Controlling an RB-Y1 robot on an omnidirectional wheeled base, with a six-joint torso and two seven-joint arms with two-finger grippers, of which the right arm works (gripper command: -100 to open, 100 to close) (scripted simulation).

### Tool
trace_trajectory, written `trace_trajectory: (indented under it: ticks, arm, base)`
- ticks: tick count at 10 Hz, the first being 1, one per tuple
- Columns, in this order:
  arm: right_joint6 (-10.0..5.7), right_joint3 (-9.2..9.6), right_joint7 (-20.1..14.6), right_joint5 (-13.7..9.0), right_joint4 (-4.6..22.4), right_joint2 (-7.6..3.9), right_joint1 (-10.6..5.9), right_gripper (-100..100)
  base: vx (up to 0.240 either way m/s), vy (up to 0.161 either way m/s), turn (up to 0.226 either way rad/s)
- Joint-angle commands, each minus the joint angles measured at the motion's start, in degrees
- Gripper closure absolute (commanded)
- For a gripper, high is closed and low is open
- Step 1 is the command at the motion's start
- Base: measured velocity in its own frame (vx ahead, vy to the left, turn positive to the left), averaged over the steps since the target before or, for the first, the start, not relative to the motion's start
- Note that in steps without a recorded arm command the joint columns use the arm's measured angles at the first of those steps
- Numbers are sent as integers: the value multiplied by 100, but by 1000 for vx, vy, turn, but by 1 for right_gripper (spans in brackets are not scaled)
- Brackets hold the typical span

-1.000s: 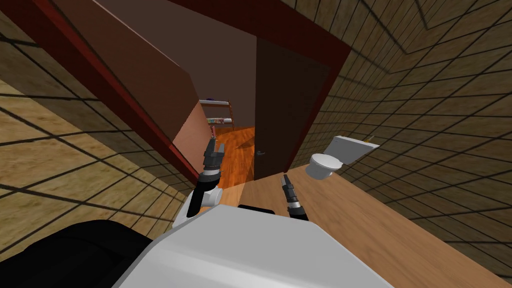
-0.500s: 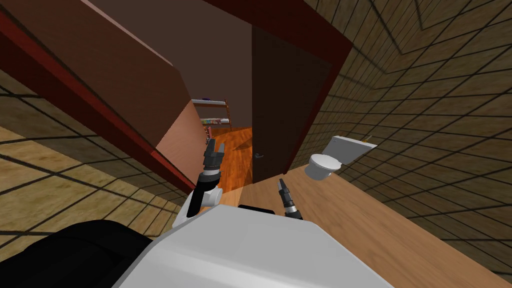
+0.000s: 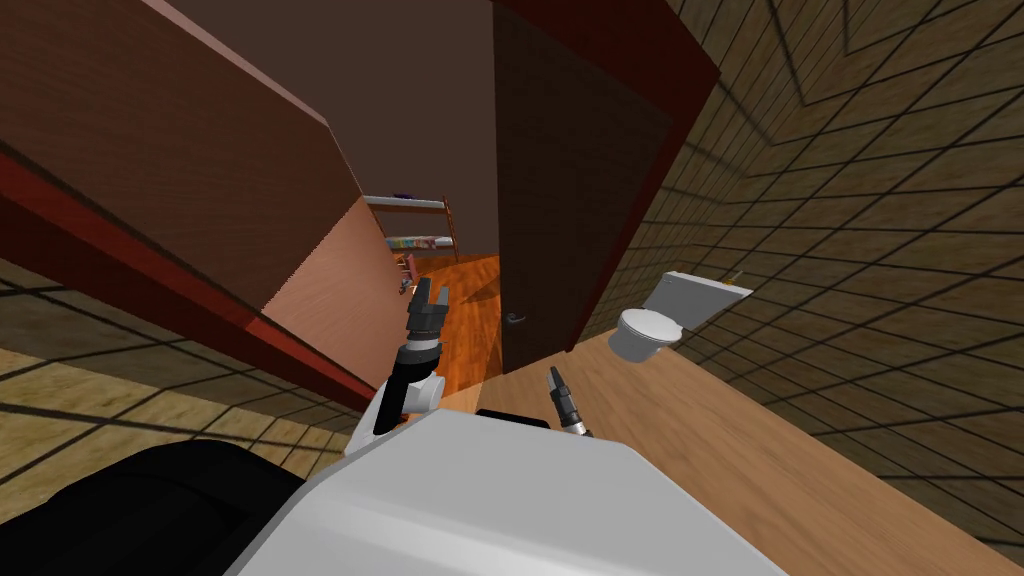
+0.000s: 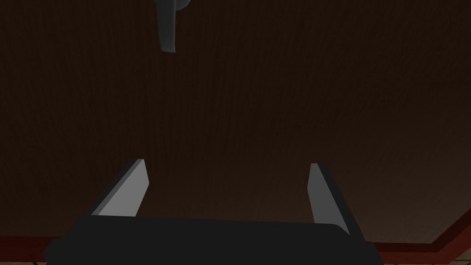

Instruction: Push the door open

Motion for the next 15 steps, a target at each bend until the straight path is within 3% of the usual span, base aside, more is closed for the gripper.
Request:
trace_trajectory:
  ticks: [1, 8, 15]
  arm:
    - [-122, 61, -43, 102, 232, 14, -3, -100]
    - [-501, 285, -210, 464, 981, 79, 21, -100]
    - [-775, 447, -330, 725, 1520, 151, 39, -100]
  base:
    - [145, 10, -53]
    - [151, 22, -53]
    - [150, 27, -38]
